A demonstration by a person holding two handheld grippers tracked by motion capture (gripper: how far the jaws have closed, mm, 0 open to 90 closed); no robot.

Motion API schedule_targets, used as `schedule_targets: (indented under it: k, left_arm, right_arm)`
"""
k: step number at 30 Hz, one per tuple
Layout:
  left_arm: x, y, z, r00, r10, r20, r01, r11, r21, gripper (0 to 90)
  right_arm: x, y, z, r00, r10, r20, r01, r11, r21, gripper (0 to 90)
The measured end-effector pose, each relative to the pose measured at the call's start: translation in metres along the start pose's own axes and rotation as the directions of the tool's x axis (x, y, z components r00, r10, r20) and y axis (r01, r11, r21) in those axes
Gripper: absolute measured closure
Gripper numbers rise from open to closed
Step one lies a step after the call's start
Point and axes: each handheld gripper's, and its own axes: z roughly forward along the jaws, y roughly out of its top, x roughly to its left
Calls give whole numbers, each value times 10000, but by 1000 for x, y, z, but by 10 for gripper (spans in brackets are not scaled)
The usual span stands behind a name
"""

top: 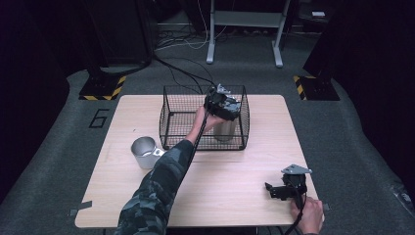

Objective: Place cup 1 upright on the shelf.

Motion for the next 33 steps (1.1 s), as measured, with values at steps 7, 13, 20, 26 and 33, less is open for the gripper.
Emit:
schedule_targets:
  k: [7, 13, 20, 26, 33]
  left_arm:
    - [-2, 0, -4, 10000, -31, 40, 32, 10000, -31, 25]
    - [-2, 3, -15, 9998, -101, -143, 95, 9991, -421, 2]
    - [-6, 6, -30, 9998, -63, -189, 51, 9982, -590, 0]
    - [-6, 5, -44, 9997, -36, -243, 21, 9981, -623, 0]
    - [-8, 3, -59, 9994, 71, -347, -102, 9959, -904, 0]
  right_arm:
    - [0, 0, 0, 10000, -14, -57, 14, 10000, 57, 0]
    - [0, 0, 0, 10000, -21, -49, 21, 10000, 49, 0]
    - [0, 0, 0, 10000, -22, -49, 22, 10000, 49, 0]
    - [0, 0, 0, 10000, 2, 21, -2, 10000, -42, 0]
    - [0, 0, 0, 10000, 4, 1, -4, 10000, 7, 0]
